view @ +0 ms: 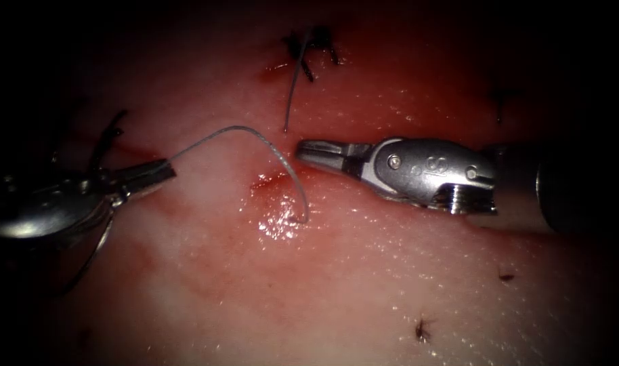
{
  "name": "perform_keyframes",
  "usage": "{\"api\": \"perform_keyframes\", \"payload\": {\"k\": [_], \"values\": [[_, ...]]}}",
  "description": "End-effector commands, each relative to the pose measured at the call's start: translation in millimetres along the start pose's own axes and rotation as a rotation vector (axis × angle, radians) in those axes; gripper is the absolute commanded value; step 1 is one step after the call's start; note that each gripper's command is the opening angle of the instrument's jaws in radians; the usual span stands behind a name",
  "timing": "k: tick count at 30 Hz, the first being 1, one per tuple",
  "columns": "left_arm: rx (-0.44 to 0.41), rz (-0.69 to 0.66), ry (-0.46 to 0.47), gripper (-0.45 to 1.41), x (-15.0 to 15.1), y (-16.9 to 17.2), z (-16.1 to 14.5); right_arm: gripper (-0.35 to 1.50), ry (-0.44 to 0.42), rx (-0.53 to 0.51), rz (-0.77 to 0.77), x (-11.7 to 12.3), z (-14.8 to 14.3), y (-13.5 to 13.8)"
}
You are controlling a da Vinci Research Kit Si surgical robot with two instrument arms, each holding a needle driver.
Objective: Wound Closure
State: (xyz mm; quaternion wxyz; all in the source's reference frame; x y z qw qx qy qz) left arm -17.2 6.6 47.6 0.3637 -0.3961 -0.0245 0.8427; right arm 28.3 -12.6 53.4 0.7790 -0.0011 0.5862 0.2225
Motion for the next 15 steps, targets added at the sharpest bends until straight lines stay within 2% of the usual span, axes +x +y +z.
{"api": "perform_keyframes", "payload": {"k": [1,4,7,10,15], "values": [[0.008,0.005,0.0,-0.45,-0.3,0.3,1.3,-0.35,0.013,0.021,0.0,-0.5,1.4,-1.1],[0.026,0.004,0.003,-0.45,-0.4,0.3,2.9,-0.35,0.038,0.047,0.002,0.0,2.0,-1.6],[0.04,0.022,-0.02,-0.45,-1.0,0.7,5.1,-0.35,0.129,0.041,0.014,0.9,2.8,-1.8],[0.041,0.043,-0.024,-0.45,-1.2,1.5,5.9,-0.35,0.18,0.024,0.023,1.5,3.2,-1.5],[0.036,0.064,-0.029,-0.45,-0.7,3.2,6.8,-0.35,0.205,-0.012,0.028,1.8,4.3,-1.6]]}}
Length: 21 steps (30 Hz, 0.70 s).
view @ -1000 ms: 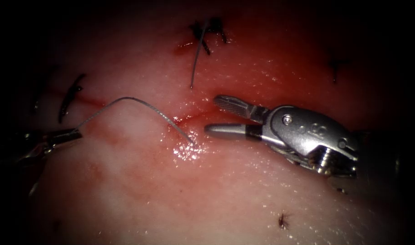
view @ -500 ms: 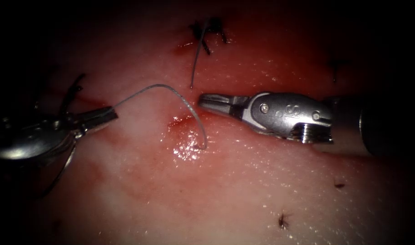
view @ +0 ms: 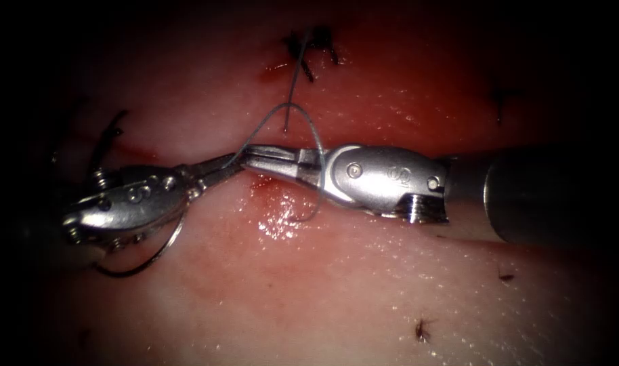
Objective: Wound Closure
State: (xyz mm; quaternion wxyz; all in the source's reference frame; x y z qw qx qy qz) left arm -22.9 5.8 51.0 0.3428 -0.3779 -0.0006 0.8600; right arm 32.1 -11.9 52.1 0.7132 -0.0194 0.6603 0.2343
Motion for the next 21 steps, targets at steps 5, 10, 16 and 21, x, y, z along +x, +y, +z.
{"api": "perform_keyframes", "payload": {"k": [5,10,16,21], "values": [[0.006,0.033,-0.017,-0.45,0.4,1.9,1.1,-0.35,-0.001,-0.071,-0.021,-0.5,1.6,-0.4],[-0.012,0.046,-0.067,-0.45,0.3,2.6,0.7,0.14,-0.052,-0.132,-0.035,-0.7,1.7,0.2],[-0.02,0.041,-0.058,-0.45,0.7,1.5,0.3,-0.35,-0.07,-0.08,-0.027,-0.8,0.5,-0.2],[-0.023,0.044,-0.058,-0.45,0.4,1.5,-0.2,-0.35,-0.08,-0.112,-0.01,-0.9,-0.5,0.2]]}}
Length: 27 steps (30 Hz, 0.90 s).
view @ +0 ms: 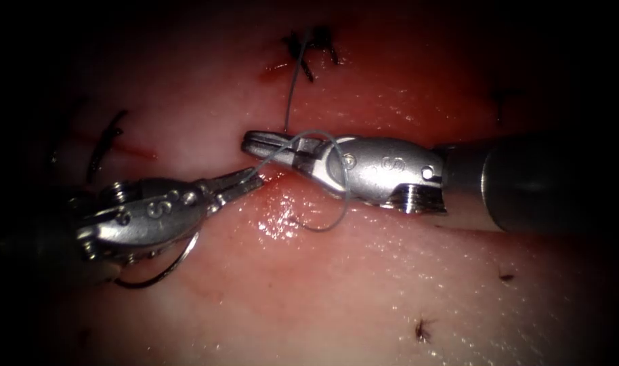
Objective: Wound Closure
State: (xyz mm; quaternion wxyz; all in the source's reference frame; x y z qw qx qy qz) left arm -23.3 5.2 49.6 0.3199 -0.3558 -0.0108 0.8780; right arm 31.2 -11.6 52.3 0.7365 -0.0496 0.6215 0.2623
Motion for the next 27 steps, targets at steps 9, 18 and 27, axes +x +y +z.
{"api": "perform_keyframes", "payload": {"k": [9,18,27], "values": [[0.042,-0.004,-0.006,-0.45,-0.7,-2.4,-0.7,-0.35,-0.083,0.164,-0.044,-0.3,-1.8,-1.2],[0.078,0.01,-0.01,-0.45,-2.1,-3.4,1.6,-0.35,0.064,0.285,0.077,2.5,-2.0,-1.9],[0.086,0.013,-0.03,-0.45,-2.1,-1.3,3.2,-0.35,0.121,0.186,0.086,2.6,0.2,-2.4]]}}
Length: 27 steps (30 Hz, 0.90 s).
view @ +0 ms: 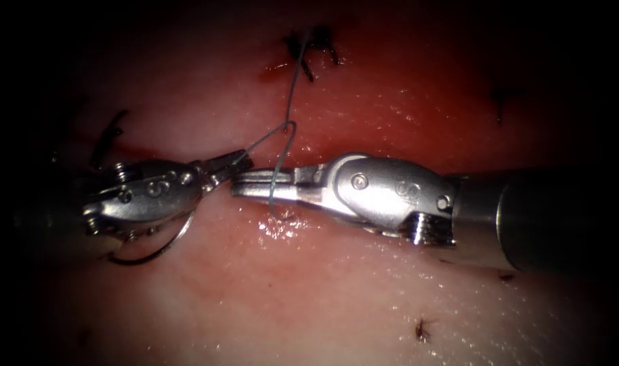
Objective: Wound Closure
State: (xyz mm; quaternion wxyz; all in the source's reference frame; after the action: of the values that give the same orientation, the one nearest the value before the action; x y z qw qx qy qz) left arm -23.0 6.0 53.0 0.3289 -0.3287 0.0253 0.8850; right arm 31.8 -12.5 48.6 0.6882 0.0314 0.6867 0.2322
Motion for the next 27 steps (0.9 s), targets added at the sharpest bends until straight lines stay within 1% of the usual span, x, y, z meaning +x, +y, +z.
{"api": "perform_keyframes", "payload": {"k": [1,7,14,16,17,19,21,22,24,27], "values": [[0.0,-0.003,-0.002,-0.45,-0.1,0.6,0.6,-0.35,0.007,-0.007,-0.003,-0.9,0.9,-0.2],[0.003,0.013,-0.005,-0.45,0.3,1.9,0.0,-0.35,0.009,-0.106,-0.064,-1.2,1.5,0.7],[0.004,0.037,-0.015,-0.45,0.6,3.0,-0.8,-0.35,-0.05,-0.223,-0.125,-1.7,1.4,1.7],[0.005,0.048,-0.019,-0.45,0.7,3.3,-1.0,0.12,-0.085,-0.252,-0.138,-1.9,1.5,1.8],[0.005,0.053,-0.023,-0.45,0.8,3.4,-1.0,0.19,-0.108,-0.257,-0.141,-2.0,1.5,1.9],[0.005,0.063,-0.025,-0.45,0.9,3.5,-1.2,0.21,-0.179,-0.25,-0.149,-2.2,1.5,2.1],[0.002,0.078,-0.027,-0.45,1.2,3.4,-1.6,0.21,-0.231,-0.239,-0.155,-2.4,1.5,2.2],[-0.001,0.093,-0.029,-0.45,1.4,3.2,-1.8,0.22,-0.273,-0.223,-0.159,-2.6,1.5,2.1],[-0.013,0.108,-0.031,-0.45,1.8,2.8,-2.3,0.24,-0.311,-0.195,-0.164,-2.9,1.4,2.0],[0.002,0.135,-0.025,-0.45,2.6,1.5,-2.9,0.27,-0.34,-0.147,-0.17,-3.4,1.2,1.8]]}}
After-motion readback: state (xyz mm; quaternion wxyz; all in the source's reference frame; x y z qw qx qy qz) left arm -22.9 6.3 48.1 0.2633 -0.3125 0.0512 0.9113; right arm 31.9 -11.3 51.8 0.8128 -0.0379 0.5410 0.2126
